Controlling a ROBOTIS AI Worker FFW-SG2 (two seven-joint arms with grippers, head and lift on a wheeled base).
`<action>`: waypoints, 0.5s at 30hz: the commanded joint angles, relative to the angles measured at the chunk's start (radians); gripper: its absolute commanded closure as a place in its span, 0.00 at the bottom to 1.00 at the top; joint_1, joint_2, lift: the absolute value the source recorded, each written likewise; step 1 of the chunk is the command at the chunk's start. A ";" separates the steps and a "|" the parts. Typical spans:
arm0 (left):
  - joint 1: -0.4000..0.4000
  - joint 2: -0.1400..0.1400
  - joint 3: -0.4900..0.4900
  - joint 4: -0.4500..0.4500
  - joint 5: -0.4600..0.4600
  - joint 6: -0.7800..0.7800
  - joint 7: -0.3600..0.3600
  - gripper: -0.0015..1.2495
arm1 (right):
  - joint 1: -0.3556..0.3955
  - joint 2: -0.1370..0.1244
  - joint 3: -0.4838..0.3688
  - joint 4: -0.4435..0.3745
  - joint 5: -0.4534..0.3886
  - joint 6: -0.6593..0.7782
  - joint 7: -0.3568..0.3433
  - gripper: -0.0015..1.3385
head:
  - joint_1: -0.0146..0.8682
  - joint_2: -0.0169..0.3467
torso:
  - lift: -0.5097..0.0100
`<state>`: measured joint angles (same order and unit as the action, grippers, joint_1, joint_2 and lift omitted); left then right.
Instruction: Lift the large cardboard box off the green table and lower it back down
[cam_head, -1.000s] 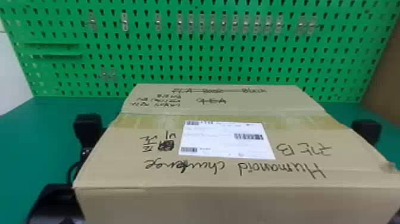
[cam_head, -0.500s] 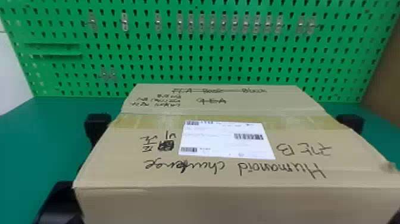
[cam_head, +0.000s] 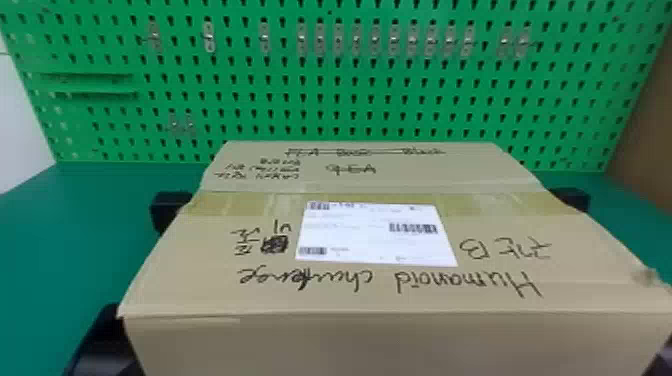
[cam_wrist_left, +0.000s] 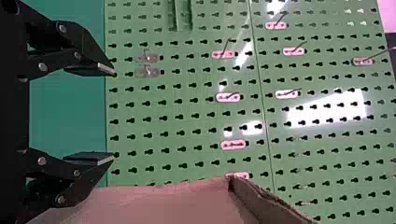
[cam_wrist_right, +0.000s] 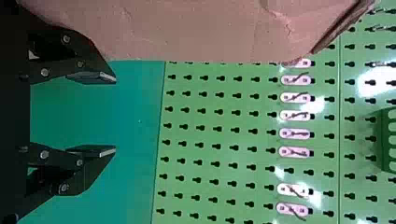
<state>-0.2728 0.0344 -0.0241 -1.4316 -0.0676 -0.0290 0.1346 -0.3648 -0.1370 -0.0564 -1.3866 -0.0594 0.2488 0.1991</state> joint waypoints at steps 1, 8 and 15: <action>0.001 -0.001 -0.004 0.003 0.003 0.001 0.000 0.47 | 0.000 -0.010 0.015 0.008 0.012 0.018 0.000 0.52 | 0.59 0.19 | 0.57; 0.003 0.001 -0.004 0.007 0.028 0.034 -0.007 0.47 | 0.003 -0.030 0.026 0.009 0.023 0.035 0.000 0.52 | 0.59 0.19 | 0.57; -0.006 0.001 -0.010 0.014 0.025 0.052 -0.038 0.47 | 0.003 -0.039 0.033 0.008 0.024 0.038 0.000 0.52 | 0.59 0.19 | 0.57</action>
<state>-0.2725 0.0344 -0.0296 -1.4221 -0.0418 0.0153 0.1057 -0.3620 -0.1724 -0.0264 -1.3784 -0.0368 0.2857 0.1994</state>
